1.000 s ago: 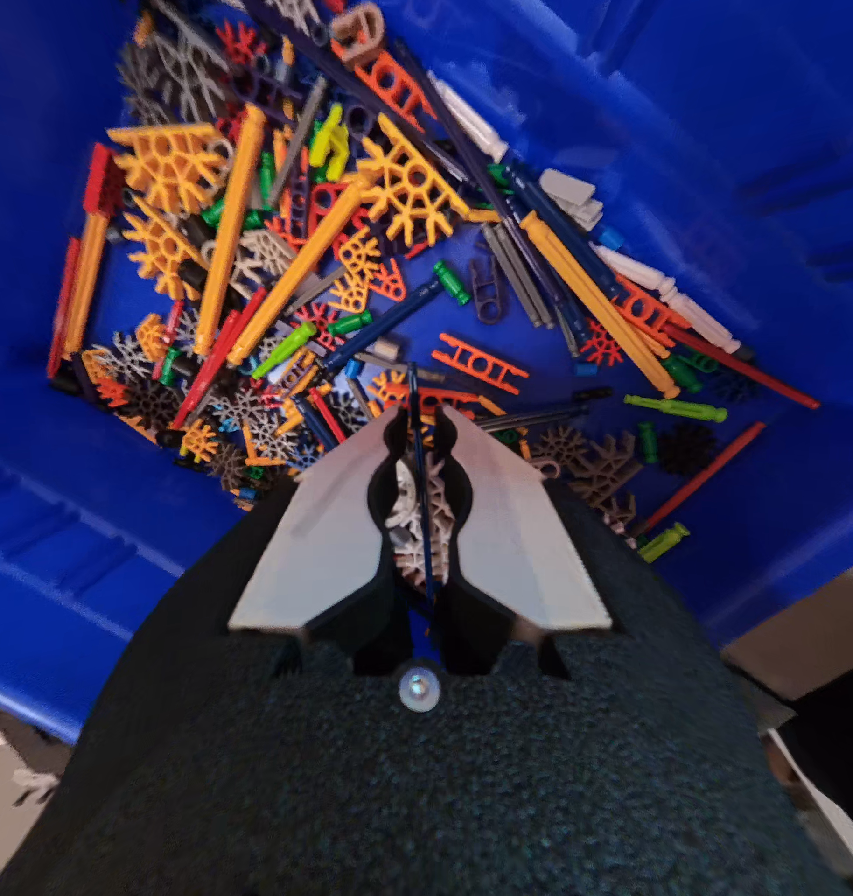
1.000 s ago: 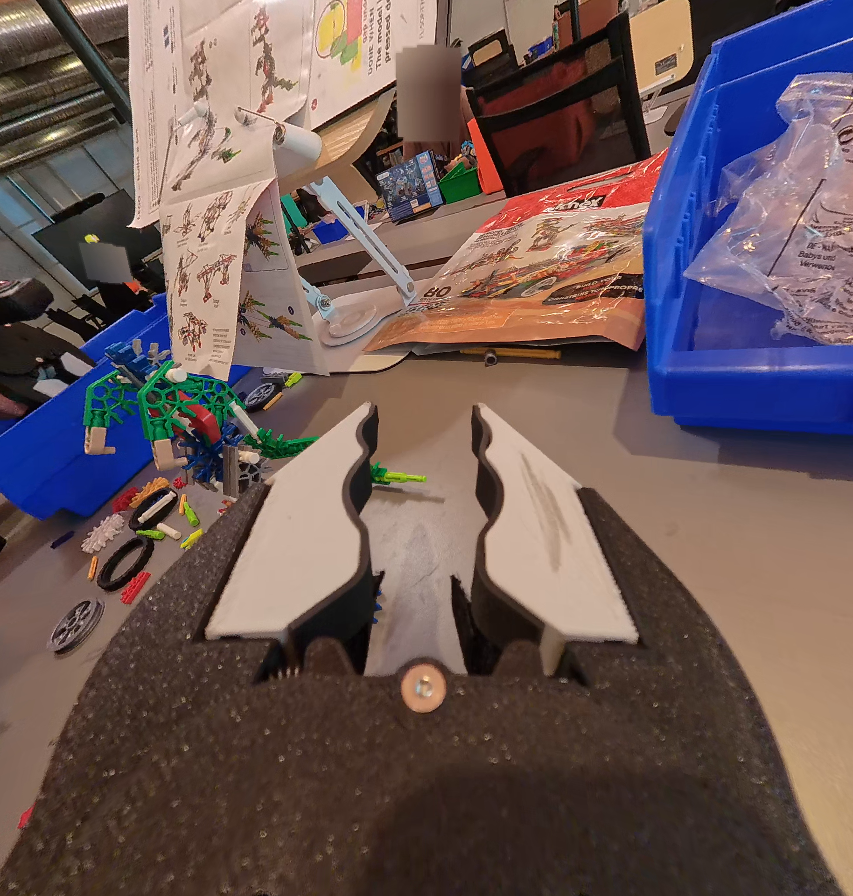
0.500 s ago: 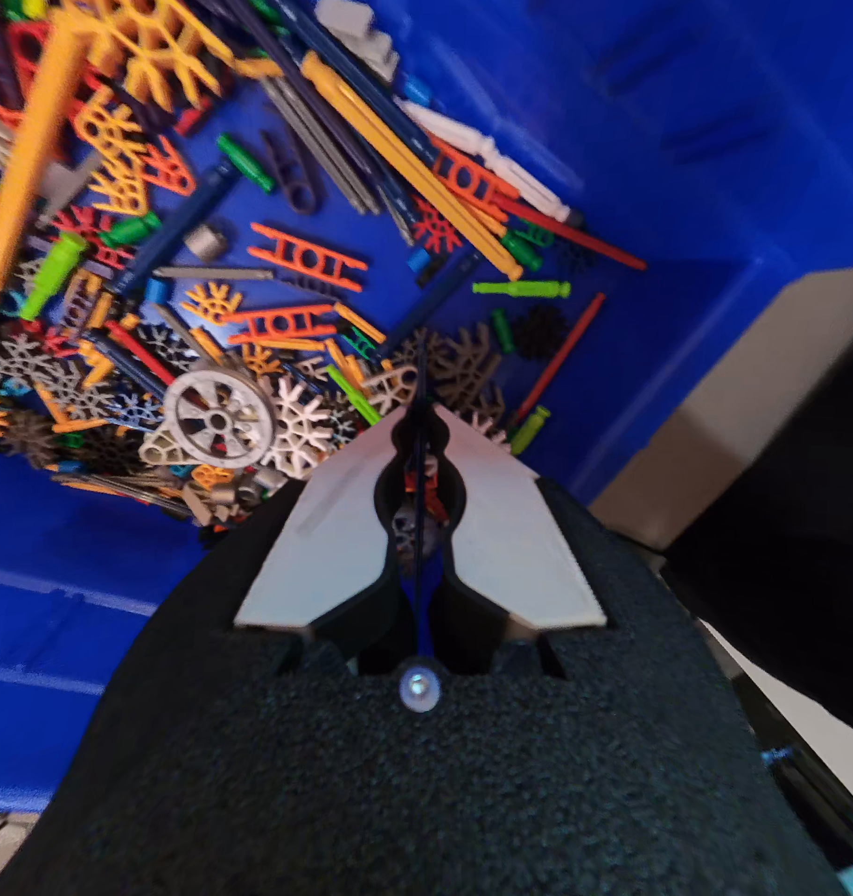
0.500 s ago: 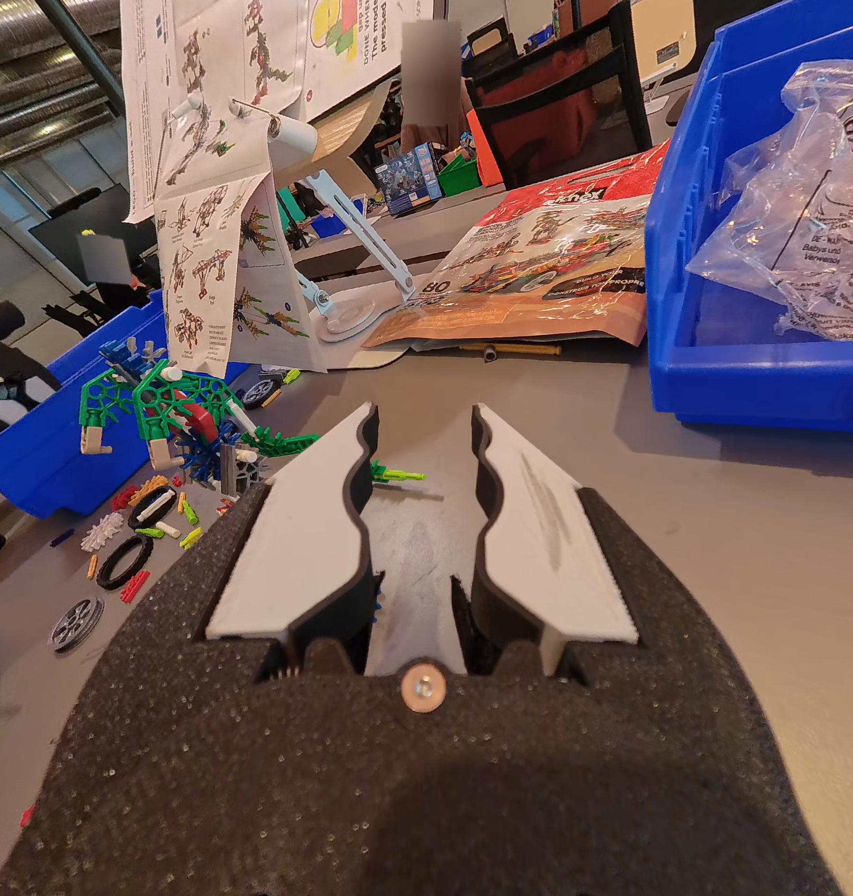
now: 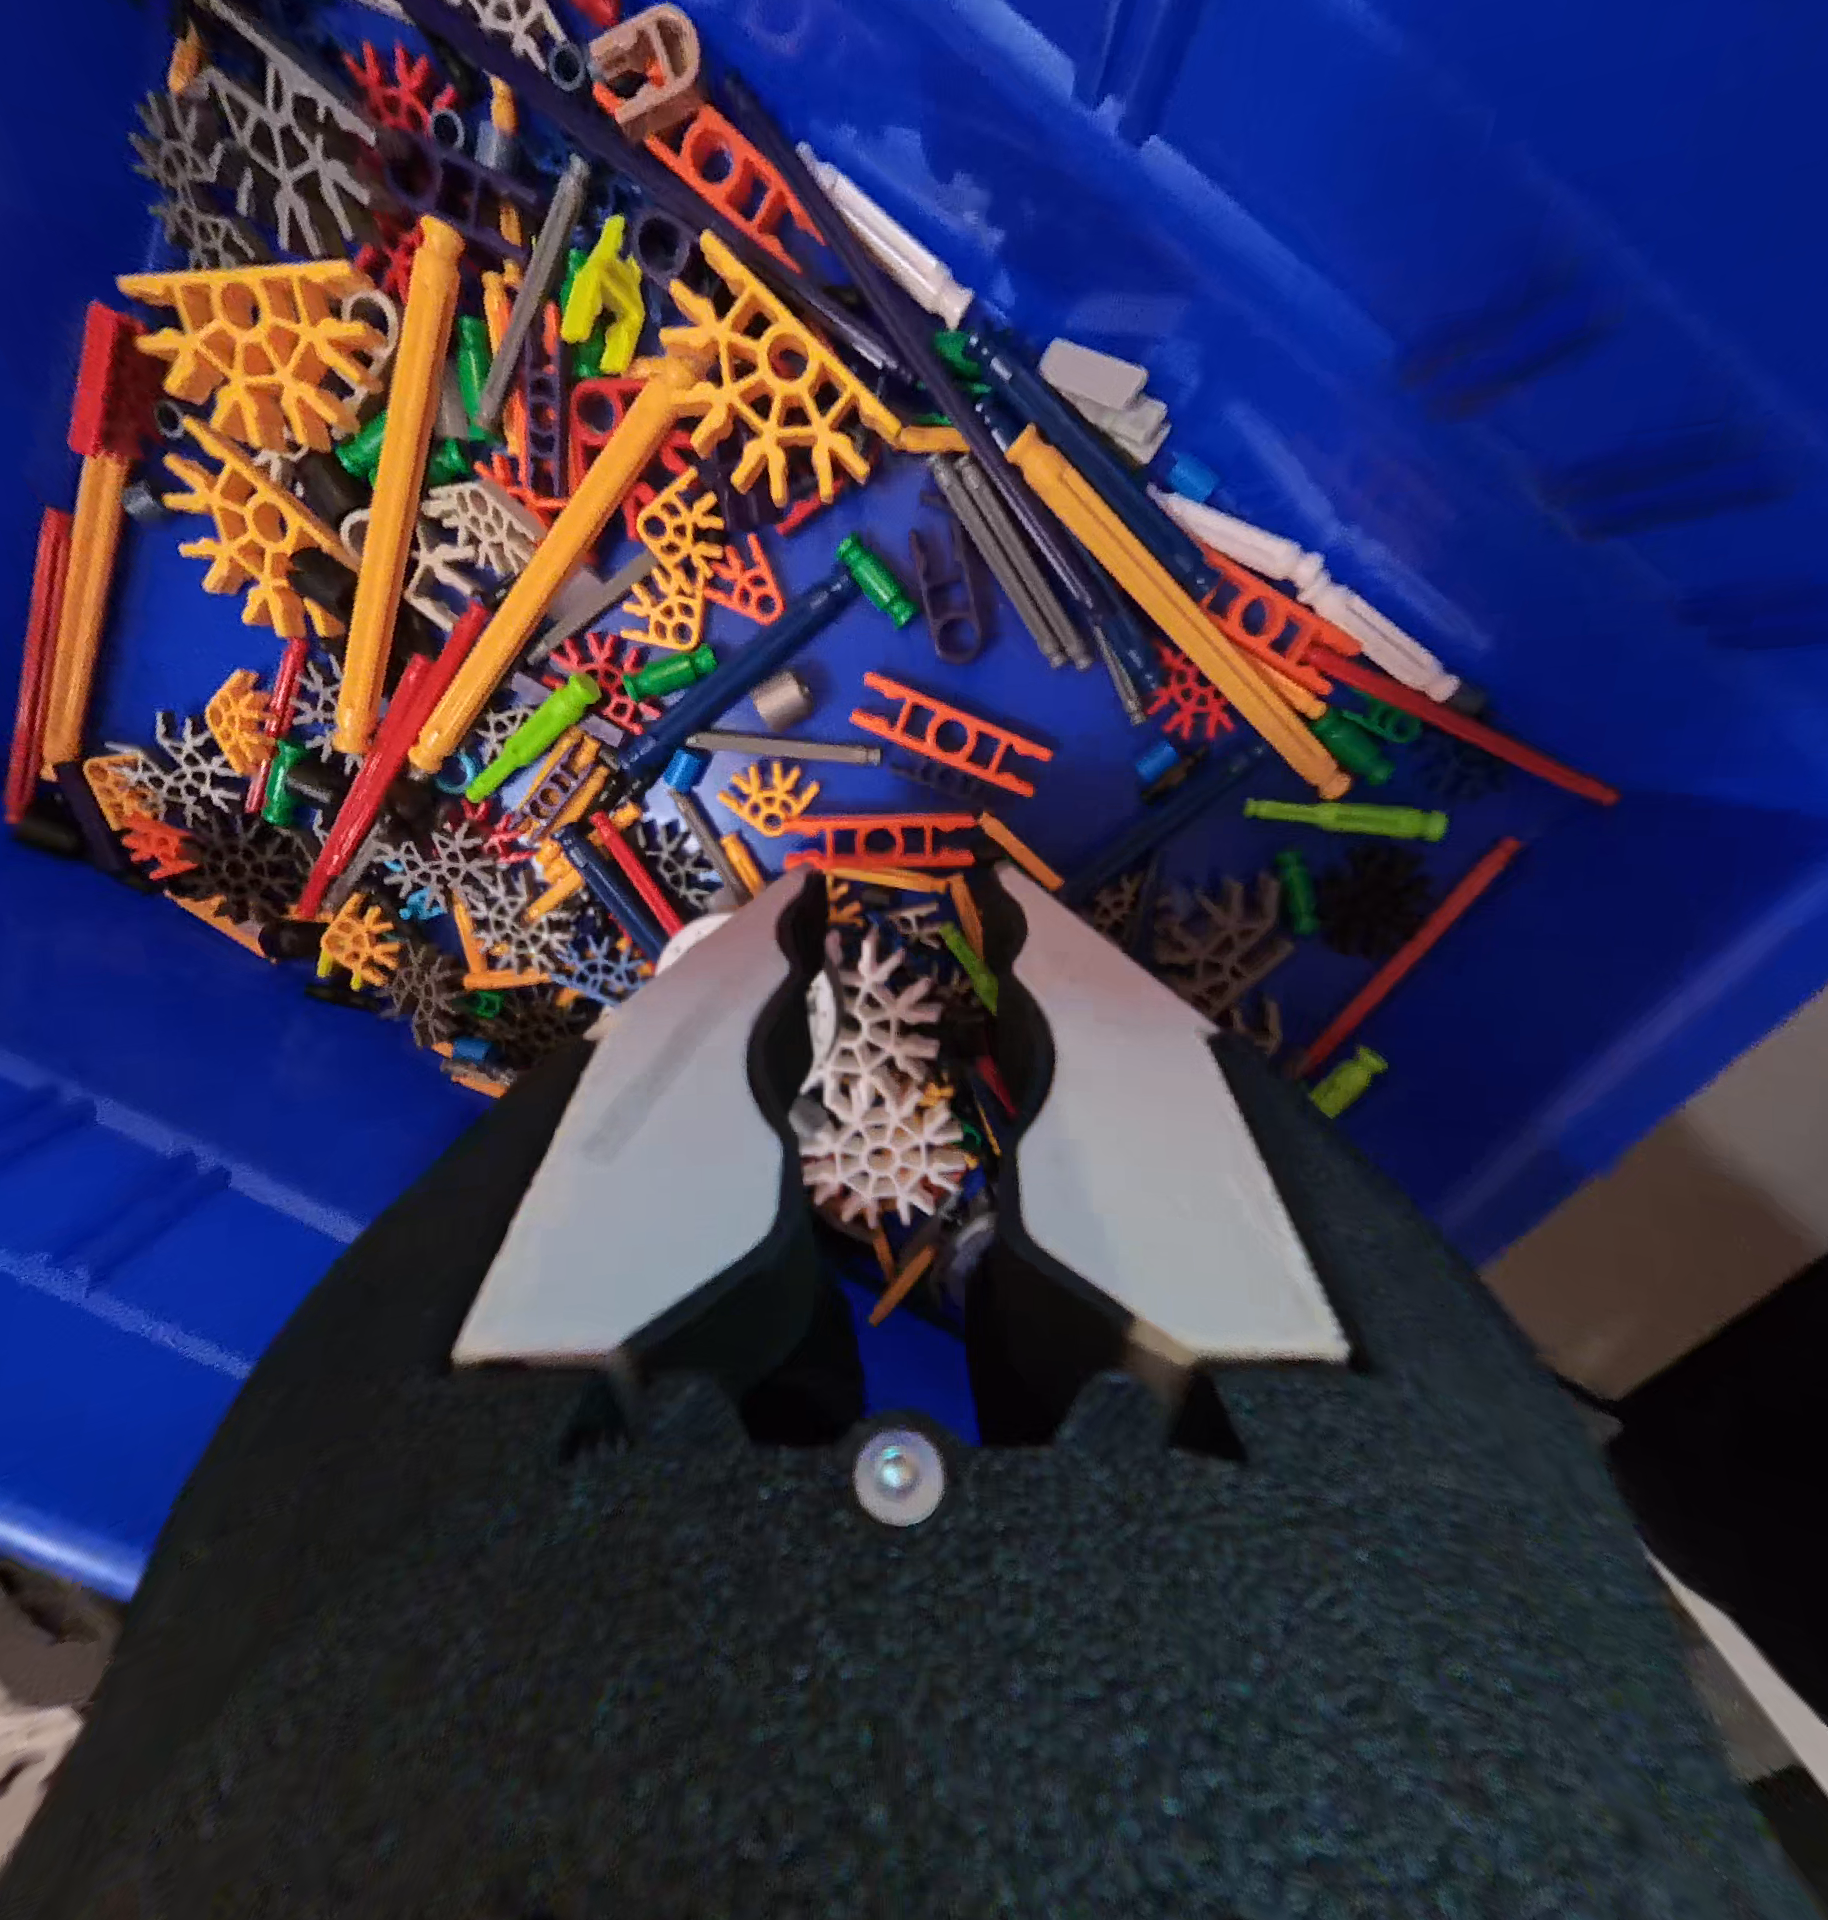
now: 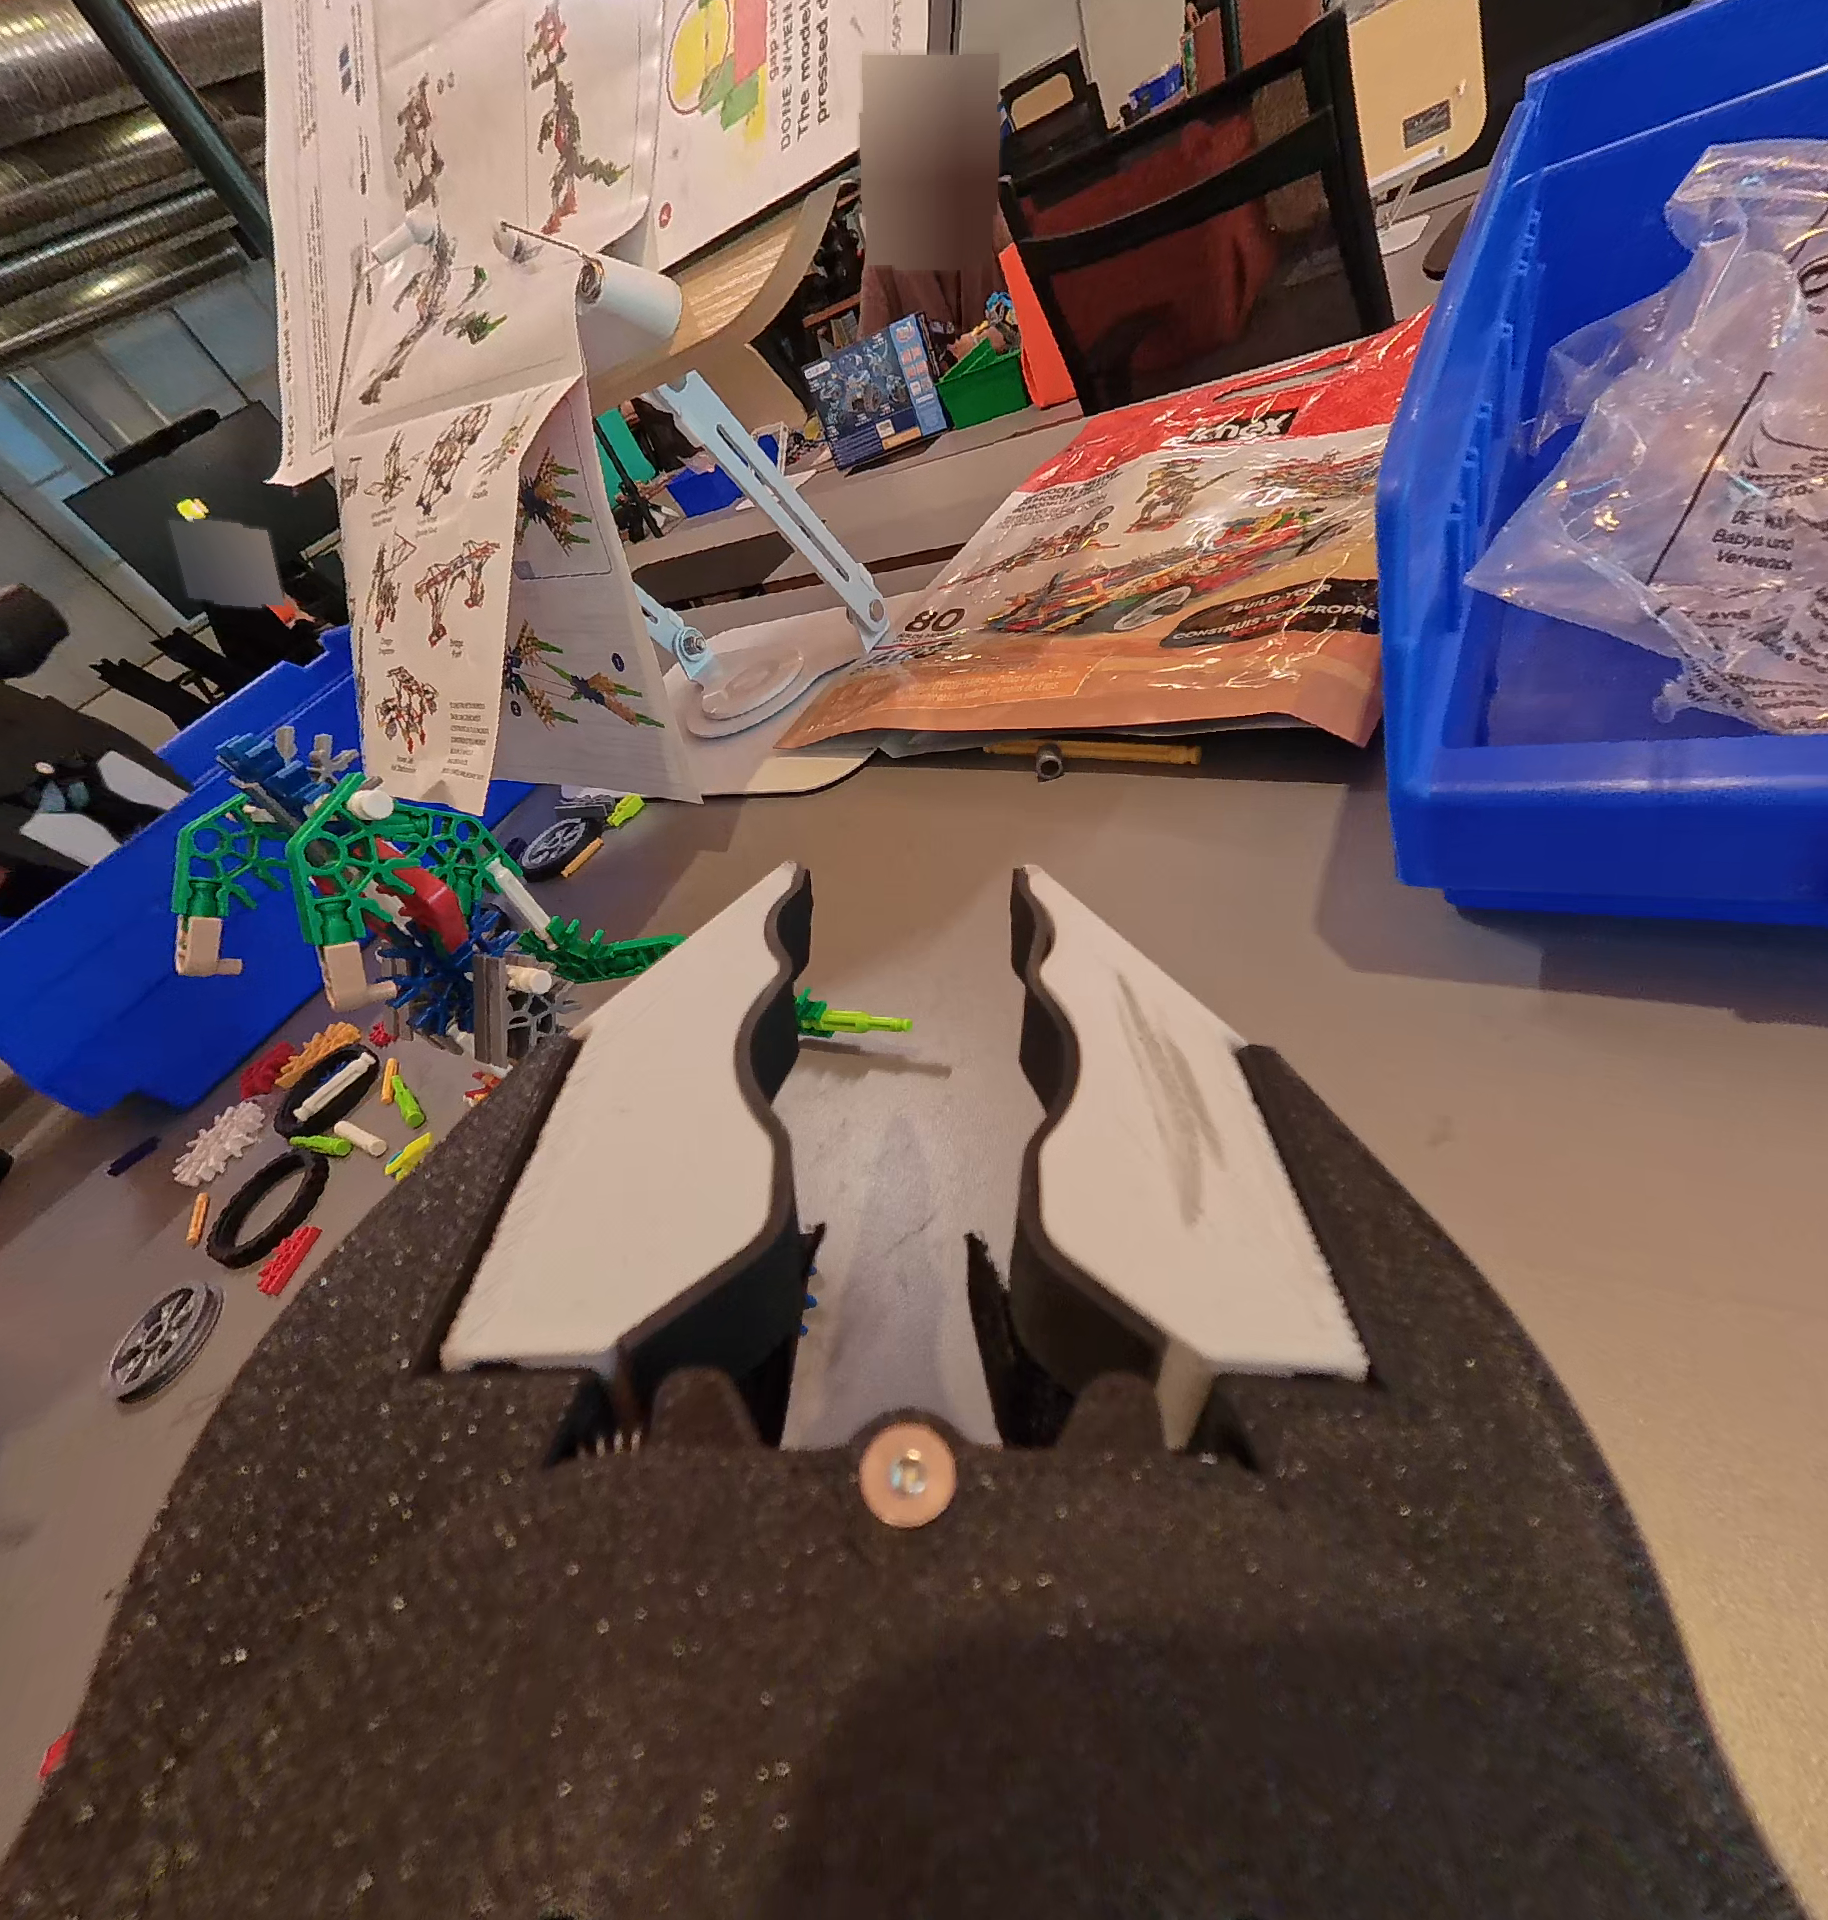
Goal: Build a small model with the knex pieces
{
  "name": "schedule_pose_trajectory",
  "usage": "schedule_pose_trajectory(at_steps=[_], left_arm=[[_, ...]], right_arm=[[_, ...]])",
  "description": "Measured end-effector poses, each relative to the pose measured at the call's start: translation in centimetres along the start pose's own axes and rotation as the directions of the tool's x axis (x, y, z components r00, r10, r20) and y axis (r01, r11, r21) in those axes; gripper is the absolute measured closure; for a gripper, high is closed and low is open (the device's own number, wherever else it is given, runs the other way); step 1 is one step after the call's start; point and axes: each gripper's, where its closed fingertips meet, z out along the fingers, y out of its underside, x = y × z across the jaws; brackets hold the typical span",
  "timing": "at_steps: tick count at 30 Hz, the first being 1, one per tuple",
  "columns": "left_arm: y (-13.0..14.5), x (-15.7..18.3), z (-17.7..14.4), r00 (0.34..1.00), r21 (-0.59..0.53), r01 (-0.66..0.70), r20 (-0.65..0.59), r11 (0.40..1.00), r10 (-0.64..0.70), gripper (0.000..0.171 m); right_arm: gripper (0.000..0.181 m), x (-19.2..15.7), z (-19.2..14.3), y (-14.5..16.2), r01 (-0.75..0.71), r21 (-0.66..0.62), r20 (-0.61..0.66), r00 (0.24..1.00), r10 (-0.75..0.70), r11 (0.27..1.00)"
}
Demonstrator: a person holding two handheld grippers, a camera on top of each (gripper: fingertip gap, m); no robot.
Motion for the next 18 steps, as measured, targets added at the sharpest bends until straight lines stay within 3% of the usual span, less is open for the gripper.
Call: schedule_pose_trajectory(at_steps=[18], left_arm=[[-0.51,-0.47,1.06,1.000,-0.002,0.012,0.026,1.000,-0.012,0.143]], right_arm=[[0.143,-0.02,-0.13,-0.19,-0.002,0.014,0.003,1.000,0.002,1.000]])
